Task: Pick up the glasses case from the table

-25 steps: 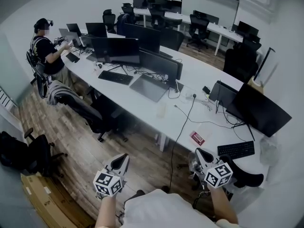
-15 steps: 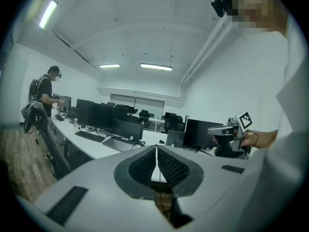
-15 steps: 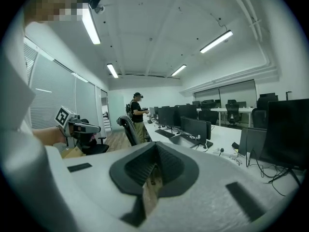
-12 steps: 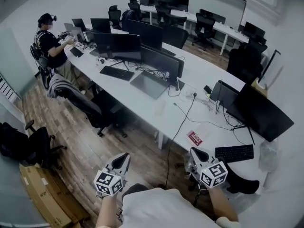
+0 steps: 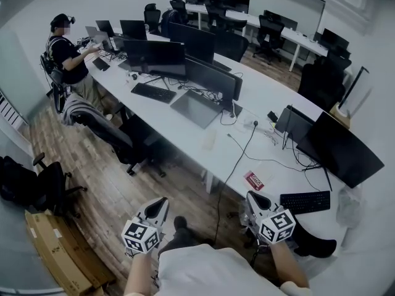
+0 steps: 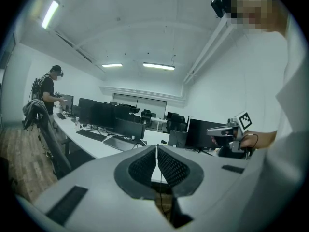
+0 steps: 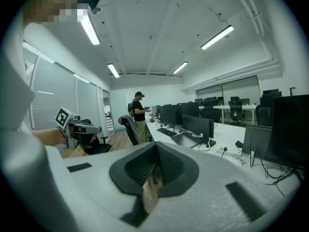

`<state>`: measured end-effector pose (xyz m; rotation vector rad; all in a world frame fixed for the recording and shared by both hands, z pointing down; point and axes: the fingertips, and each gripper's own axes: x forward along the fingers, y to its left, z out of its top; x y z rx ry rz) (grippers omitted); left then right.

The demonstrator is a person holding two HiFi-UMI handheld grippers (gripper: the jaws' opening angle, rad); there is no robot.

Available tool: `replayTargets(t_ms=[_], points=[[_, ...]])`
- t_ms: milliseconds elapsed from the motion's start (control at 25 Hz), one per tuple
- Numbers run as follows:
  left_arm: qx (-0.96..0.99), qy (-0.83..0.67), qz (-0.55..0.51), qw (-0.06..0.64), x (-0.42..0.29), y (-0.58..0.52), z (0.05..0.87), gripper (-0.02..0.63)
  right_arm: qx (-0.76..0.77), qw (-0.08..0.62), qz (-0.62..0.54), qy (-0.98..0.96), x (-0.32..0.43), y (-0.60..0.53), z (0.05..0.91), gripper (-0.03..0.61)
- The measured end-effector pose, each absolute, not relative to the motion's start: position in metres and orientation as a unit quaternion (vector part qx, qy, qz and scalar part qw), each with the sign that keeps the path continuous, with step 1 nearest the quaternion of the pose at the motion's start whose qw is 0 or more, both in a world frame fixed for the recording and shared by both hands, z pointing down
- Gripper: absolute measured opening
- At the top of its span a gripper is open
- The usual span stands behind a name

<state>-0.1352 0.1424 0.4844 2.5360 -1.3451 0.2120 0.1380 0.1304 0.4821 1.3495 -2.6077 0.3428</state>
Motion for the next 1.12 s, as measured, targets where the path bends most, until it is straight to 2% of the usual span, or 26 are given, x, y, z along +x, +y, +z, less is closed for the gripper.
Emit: replayTargets(t_ms=[400, 1120], points=[[0.885, -0.439, 0.072, 0.137, -0.152, 0.083, 0.491, 0.011, 0.478, 0.098, 0.127, -0.863, 0.122, 0.087, 0.49, -0.003], [0.911, -0.373, 0.087, 0.153, -0.215, -0.06, 0.51, 0.011, 0.525, 0.121, 0.157, -0.828, 0.049, -0.019, 0.505, -0.003]])
